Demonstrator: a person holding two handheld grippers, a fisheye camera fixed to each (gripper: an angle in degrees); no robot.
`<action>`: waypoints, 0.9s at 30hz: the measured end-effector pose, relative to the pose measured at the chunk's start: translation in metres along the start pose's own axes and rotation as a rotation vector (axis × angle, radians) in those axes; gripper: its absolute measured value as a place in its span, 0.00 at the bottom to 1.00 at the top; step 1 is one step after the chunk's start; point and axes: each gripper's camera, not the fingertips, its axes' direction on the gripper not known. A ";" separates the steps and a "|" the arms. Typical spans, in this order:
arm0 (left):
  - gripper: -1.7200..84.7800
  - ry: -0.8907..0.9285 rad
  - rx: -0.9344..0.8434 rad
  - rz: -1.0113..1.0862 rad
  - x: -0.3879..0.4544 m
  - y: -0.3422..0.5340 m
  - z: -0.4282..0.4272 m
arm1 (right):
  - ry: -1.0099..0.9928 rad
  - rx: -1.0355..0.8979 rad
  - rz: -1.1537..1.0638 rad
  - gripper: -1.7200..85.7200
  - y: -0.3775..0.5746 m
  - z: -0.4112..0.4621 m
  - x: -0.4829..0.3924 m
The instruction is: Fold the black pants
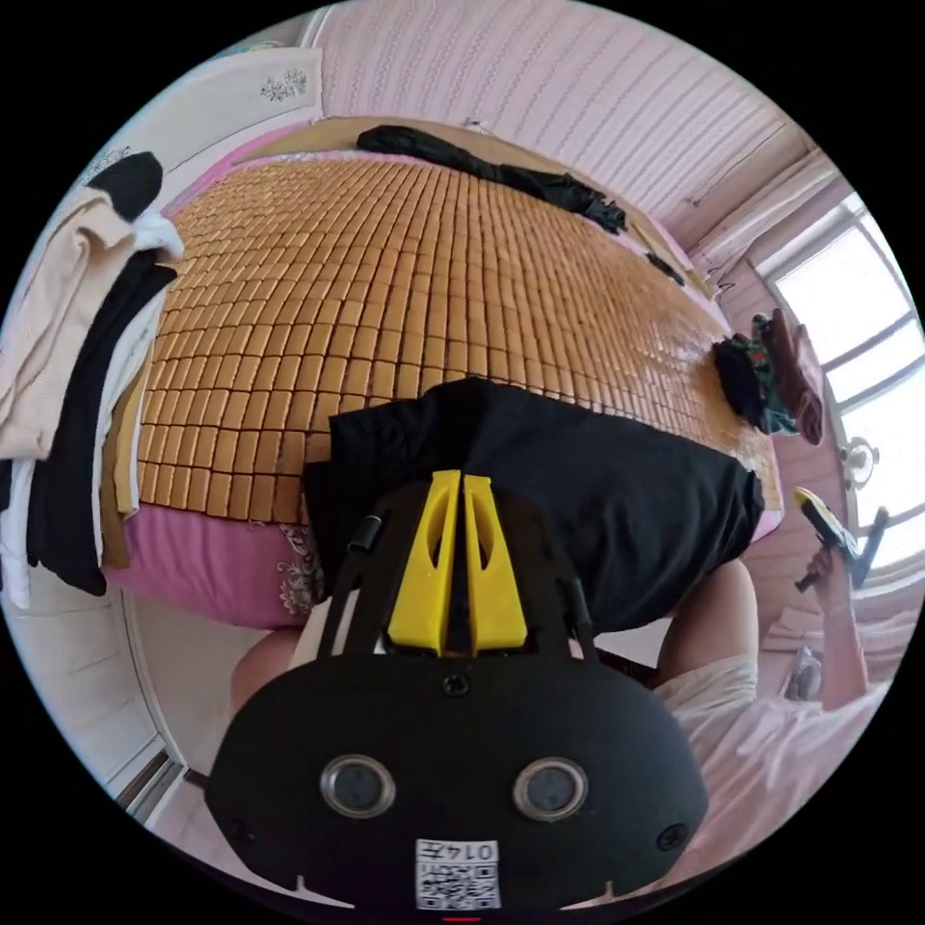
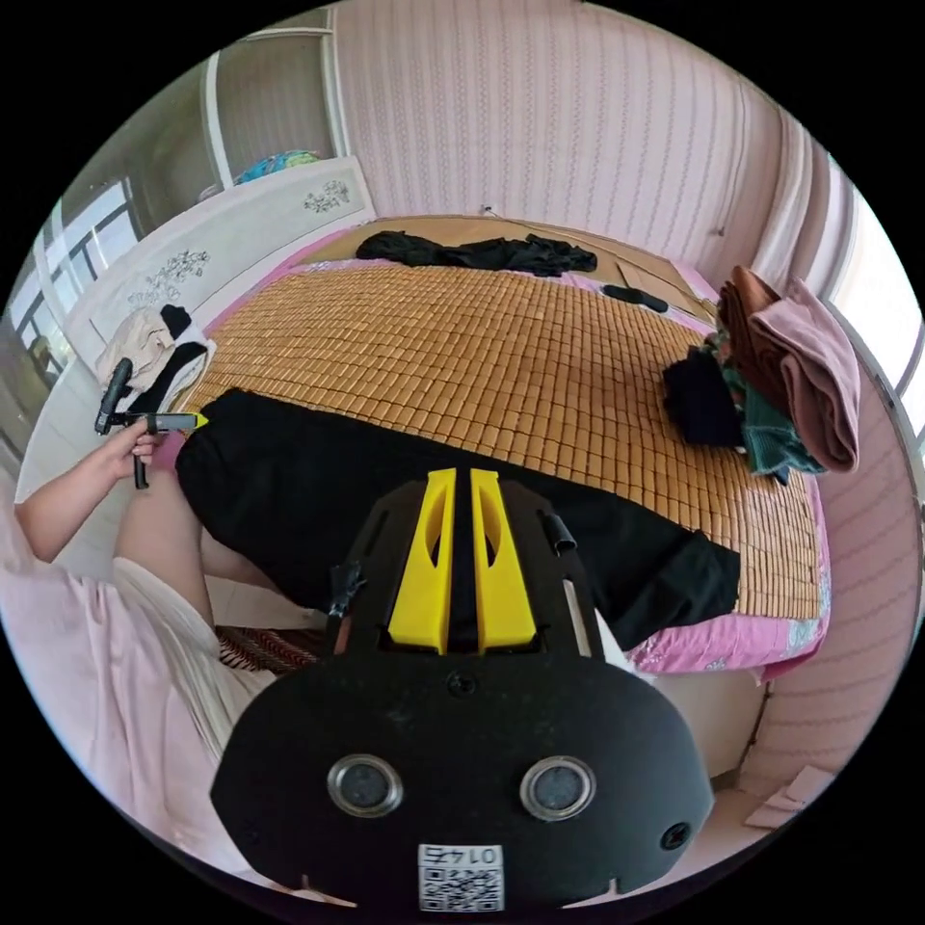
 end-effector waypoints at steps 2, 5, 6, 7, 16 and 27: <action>0.01 0.080 0.068 0.048 0.005 0.025 -0.045 | -0.023 -0.002 -0.093 0.05 -0.014 0.015 -0.028; 0.01 0.167 0.095 0.129 0.017 0.080 -0.105 | -0.103 0.019 -0.296 0.06 -0.043 0.044 -0.095; 0.01 0.172 0.089 0.144 0.020 0.104 -0.122 | -0.156 0.038 -0.369 0.06 -0.055 0.056 -0.125; 0.01 0.170 0.087 0.146 0.021 0.116 -0.129 | -0.209 0.054 -0.433 0.07 -0.067 0.067 -0.157; 0.01 0.142 0.040 -0.099 -0.016 0.237 -0.158 | -0.372 -0.119 -0.792 0.17 -0.085 0.195 -0.391; 0.17 0.220 0.176 -0.371 -0.037 0.277 -0.195 | -0.239 -0.356 -0.982 0.16 -0.059 0.286 -0.481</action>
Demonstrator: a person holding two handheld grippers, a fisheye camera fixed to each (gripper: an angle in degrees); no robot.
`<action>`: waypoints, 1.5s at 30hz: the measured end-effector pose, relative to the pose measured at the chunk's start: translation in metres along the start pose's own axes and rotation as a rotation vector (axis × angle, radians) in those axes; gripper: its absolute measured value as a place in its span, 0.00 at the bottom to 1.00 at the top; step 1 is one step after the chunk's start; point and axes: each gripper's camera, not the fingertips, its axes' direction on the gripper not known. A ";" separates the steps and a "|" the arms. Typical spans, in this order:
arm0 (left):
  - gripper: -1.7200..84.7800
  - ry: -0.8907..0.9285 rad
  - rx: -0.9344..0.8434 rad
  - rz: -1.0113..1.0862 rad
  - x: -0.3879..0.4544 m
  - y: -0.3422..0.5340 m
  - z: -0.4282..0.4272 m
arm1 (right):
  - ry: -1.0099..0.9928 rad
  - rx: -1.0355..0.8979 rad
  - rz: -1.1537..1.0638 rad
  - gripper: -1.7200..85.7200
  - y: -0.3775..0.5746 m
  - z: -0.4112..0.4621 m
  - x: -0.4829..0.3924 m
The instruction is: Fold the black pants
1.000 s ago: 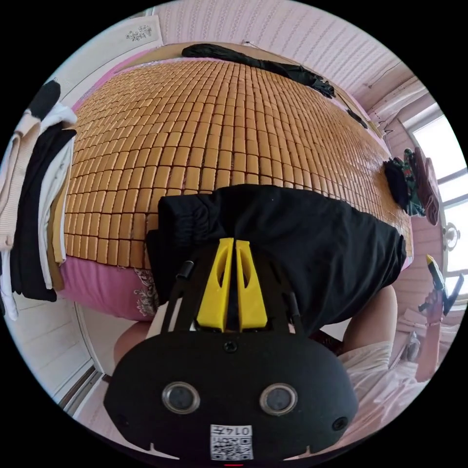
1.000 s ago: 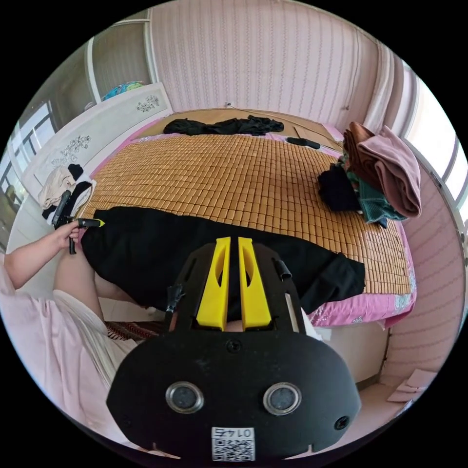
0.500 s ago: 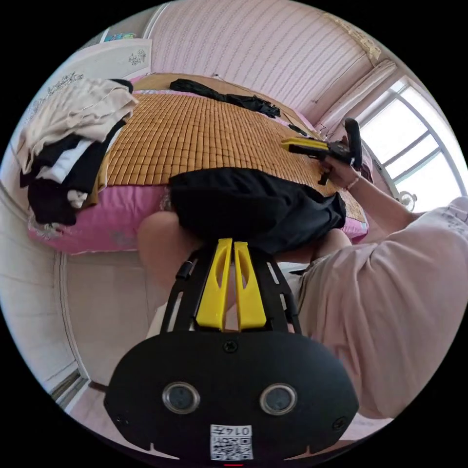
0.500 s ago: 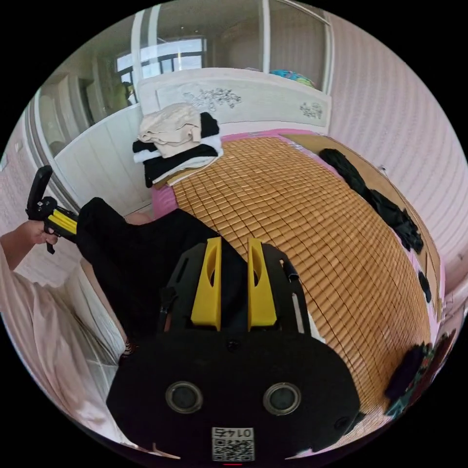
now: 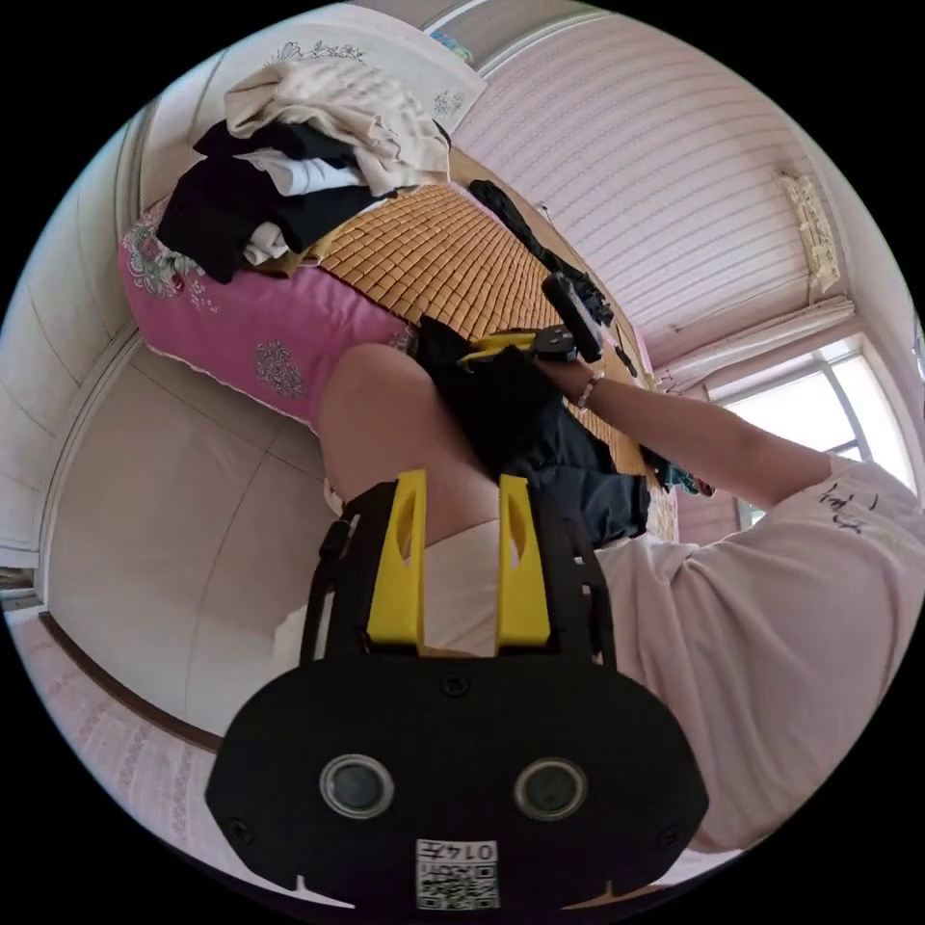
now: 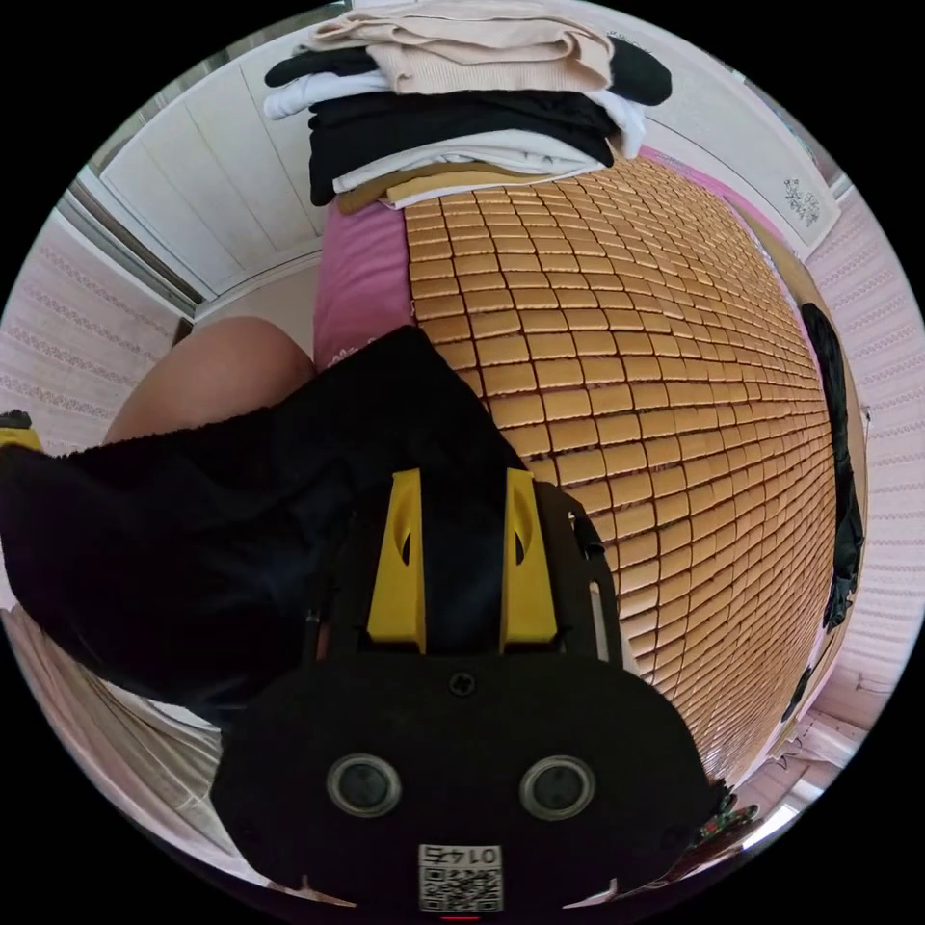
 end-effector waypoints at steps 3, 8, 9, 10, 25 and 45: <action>0.22 0.095 0.076 -0.067 0.017 -0.013 -0.009 | 0.017 0.015 -0.016 0.13 0.004 0.001 -0.002; 0.26 0.057 -0.011 0.009 0.063 -0.049 0.059 | -0.049 0.052 -0.026 0.02 0.014 -0.030 0.008; 0.26 0.061 -0.069 0.016 0.070 -0.055 0.082 | -0.071 0.114 -0.008 0.02 0.024 -0.050 0.015; 0.26 0.074 -0.090 0.021 0.073 -0.056 0.092 | -0.107 0.174 0.020 0.01 0.037 -0.074 0.027; 0.26 0.114 -0.124 0.219 0.162 -0.087 0.209 | -0.102 0.397 0.764 0.01 0.361 -0.191 0.129; 0.11 -0.165 -0.378 0.298 0.201 -0.140 0.390 | -0.192 0.522 0.829 0.02 0.388 -0.240 0.119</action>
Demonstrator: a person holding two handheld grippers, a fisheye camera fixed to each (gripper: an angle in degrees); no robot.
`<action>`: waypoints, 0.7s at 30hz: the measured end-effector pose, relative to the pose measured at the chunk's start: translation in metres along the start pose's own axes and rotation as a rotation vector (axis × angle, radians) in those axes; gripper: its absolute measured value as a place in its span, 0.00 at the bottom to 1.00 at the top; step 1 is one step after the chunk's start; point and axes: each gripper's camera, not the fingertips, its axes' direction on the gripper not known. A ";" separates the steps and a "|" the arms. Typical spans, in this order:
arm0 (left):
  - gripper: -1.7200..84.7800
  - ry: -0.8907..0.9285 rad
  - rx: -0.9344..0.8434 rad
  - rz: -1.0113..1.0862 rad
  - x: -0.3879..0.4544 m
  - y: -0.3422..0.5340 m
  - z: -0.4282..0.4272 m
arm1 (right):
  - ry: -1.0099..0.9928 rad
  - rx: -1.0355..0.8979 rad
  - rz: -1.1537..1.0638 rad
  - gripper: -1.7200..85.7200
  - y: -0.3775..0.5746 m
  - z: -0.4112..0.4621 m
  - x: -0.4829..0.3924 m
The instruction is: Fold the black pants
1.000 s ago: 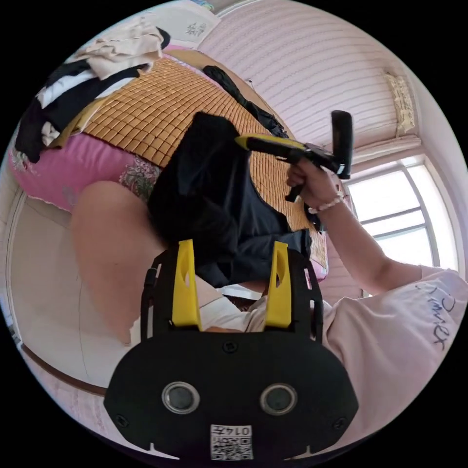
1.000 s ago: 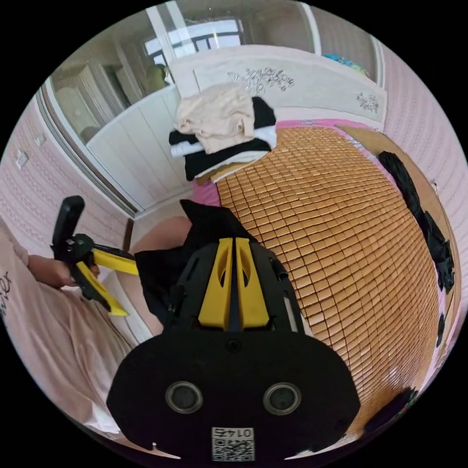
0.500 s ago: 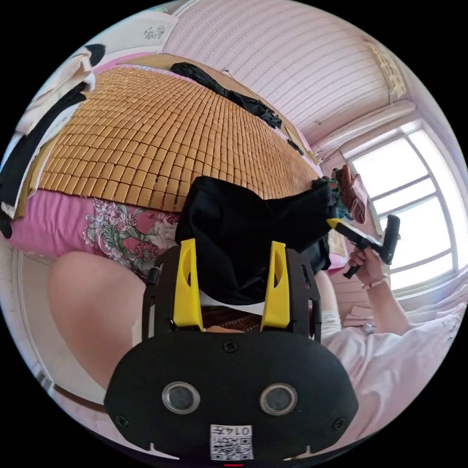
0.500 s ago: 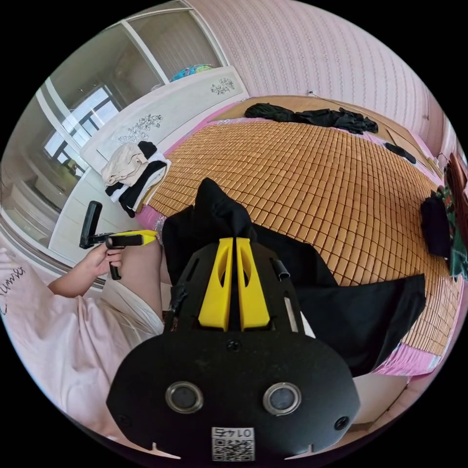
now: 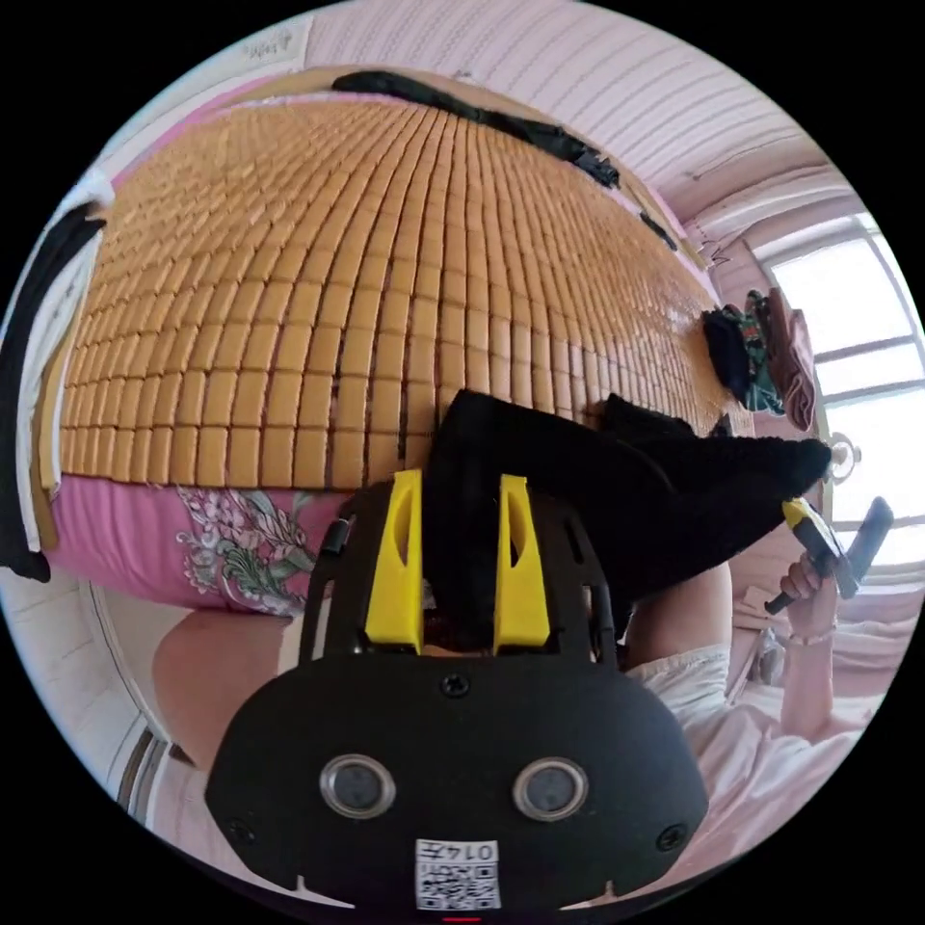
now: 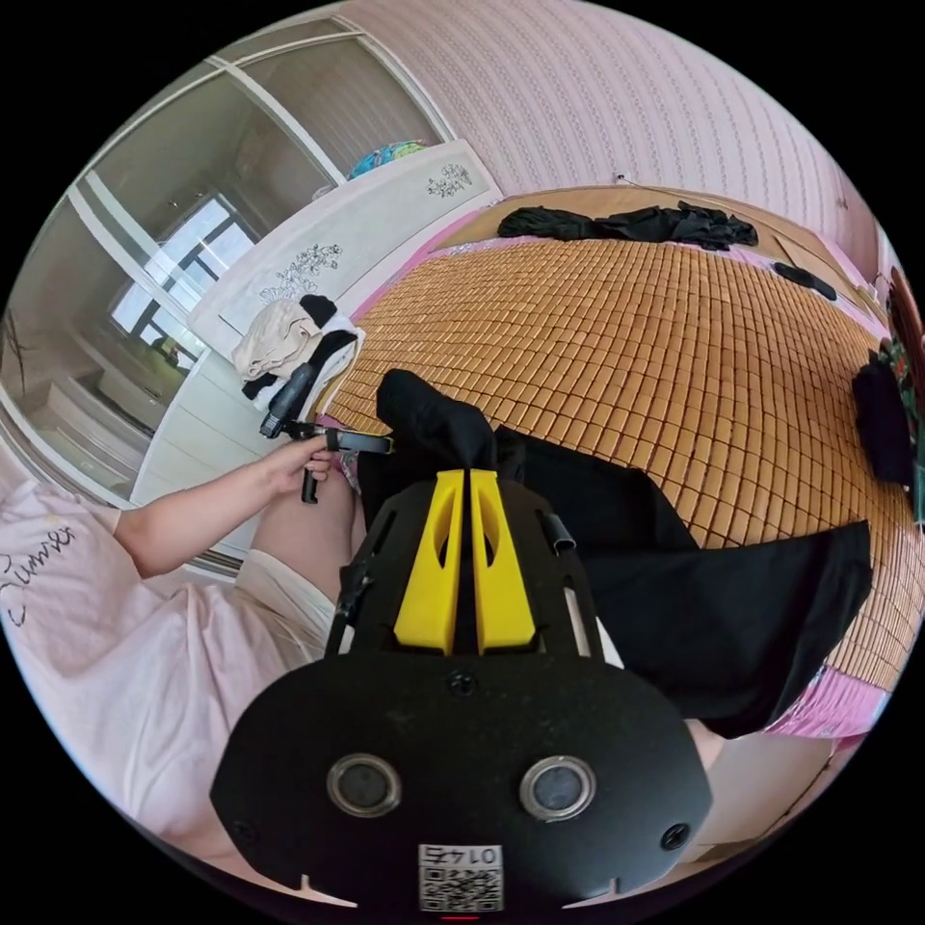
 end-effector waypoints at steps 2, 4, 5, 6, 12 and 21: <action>0.05 0.013 0.026 0.035 0.008 0.012 -0.001 | 0.040 0.015 -0.013 0.02 -0.001 -0.006 -0.004; 0.02 0.019 0.043 0.125 0.028 0.027 -0.010 | 0.085 0.068 0.014 0.02 0.000 -0.019 -0.003; 0.02 -0.031 0.102 0.203 0.049 0.042 -0.023 | 0.091 0.089 0.031 0.02 0.001 -0.024 0.000; 0.01 -0.069 0.166 0.280 0.073 0.059 -0.040 | 0.105 0.147 0.074 0.02 0.004 -0.039 0.006; 0.01 0.310 0.464 0.602 0.219 0.111 -0.141 | 0.242 0.601 0.241 0.02 0.011 -0.201 0.051; 0.01 0.746 1.089 0.990 0.402 0.155 -0.387 | 0.389 0.751 -0.455 0.02 -0.237 -0.493 -0.173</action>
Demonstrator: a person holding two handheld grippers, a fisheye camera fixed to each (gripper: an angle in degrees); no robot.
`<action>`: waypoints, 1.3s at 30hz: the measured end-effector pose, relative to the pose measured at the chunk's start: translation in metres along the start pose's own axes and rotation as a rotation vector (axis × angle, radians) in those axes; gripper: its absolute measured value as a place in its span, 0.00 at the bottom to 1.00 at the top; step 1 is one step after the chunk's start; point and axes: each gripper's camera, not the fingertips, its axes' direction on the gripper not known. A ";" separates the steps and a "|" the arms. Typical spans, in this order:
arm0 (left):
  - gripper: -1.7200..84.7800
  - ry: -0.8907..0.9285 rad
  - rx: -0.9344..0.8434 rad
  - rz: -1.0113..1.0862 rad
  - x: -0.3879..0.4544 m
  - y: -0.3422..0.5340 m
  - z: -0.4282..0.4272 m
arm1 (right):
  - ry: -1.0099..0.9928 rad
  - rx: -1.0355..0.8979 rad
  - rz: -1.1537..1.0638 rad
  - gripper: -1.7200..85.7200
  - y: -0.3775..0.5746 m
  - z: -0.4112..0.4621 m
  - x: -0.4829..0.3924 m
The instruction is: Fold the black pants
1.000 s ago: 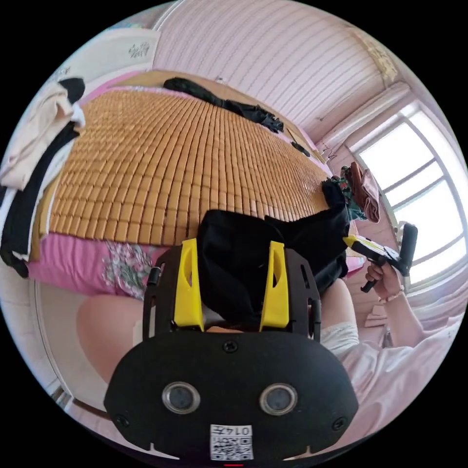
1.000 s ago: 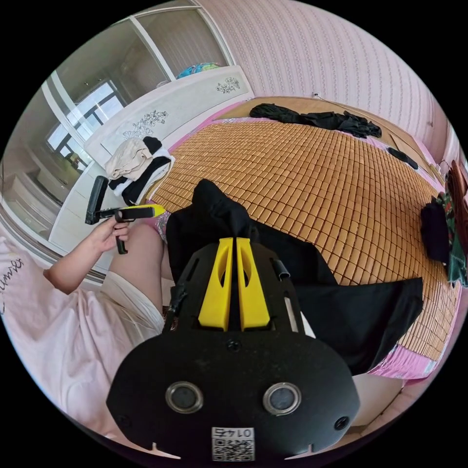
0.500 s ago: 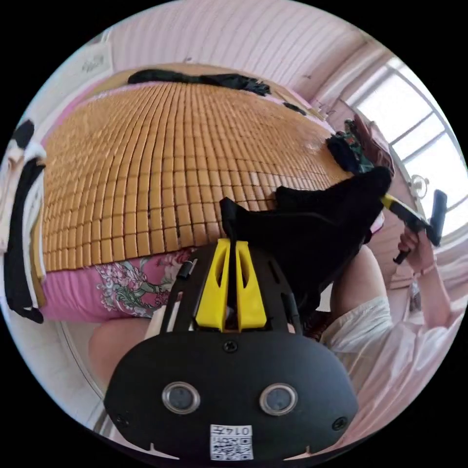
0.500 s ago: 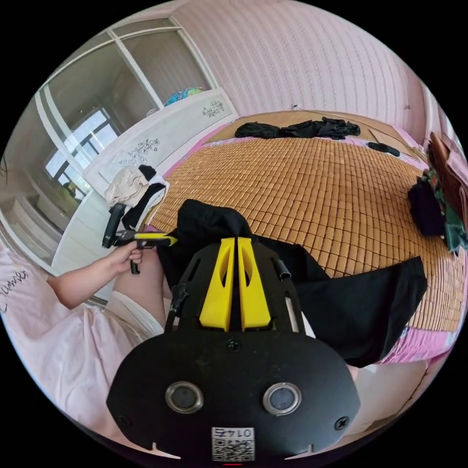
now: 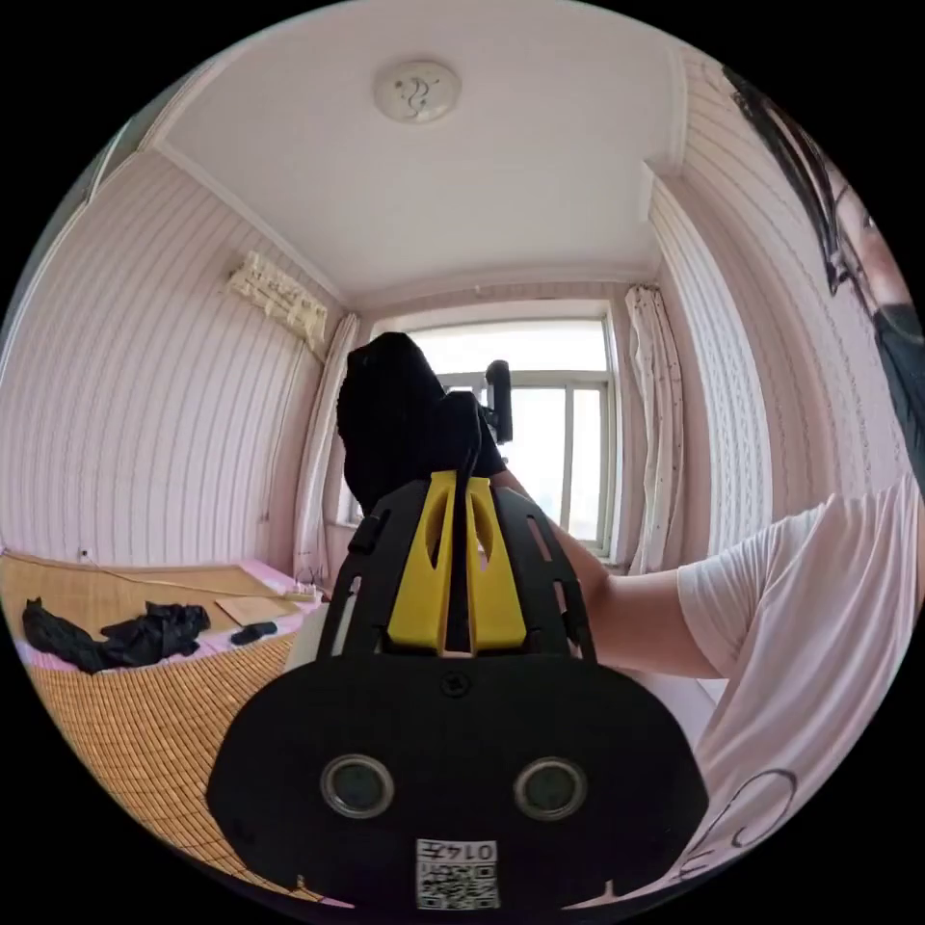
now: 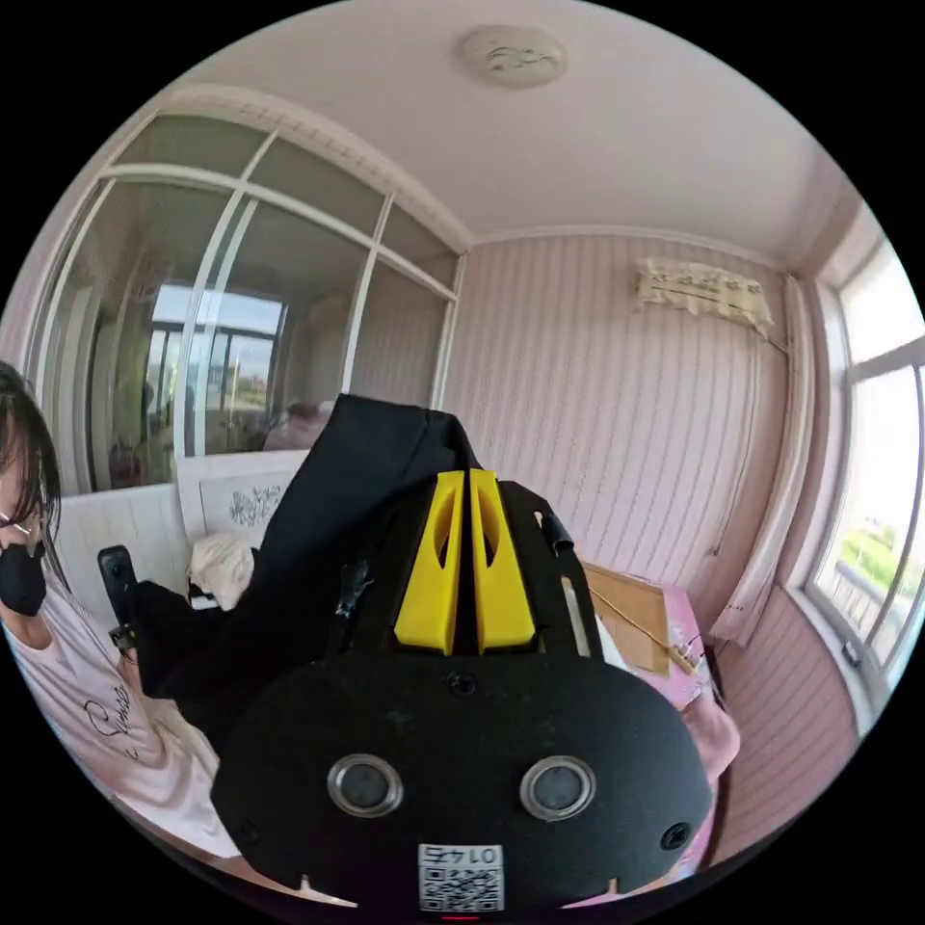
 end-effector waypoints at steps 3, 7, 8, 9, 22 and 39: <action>0.01 -0.111 -0.010 -0.036 -0.021 0.013 -0.025 | -0.008 -0.220 -0.068 0.02 0.007 0.100 -0.029; 0.01 -0.397 -0.232 -0.174 -0.073 0.101 -0.050 | -0.070 -0.425 0.069 0.02 0.139 0.235 -0.052; 0.01 -0.469 -0.324 -0.222 -0.089 0.139 -0.062 | -0.102 -0.450 0.101 0.02 0.162 0.250 -0.054; 0.01 -0.529 -0.415 -0.304 -0.106 0.180 -0.077 | -0.159 -0.504 0.153 0.02 0.209 0.276 -0.062; 0.01 -0.710 -0.552 -0.633 -0.174 0.319 -0.206 | -0.283 -0.703 0.045 0.03 0.270 0.385 -0.185; 0.09 -1.311 -0.514 -0.976 -0.253 0.398 -0.472 | -0.365 -0.804 0.217 0.11 0.372 0.366 -0.195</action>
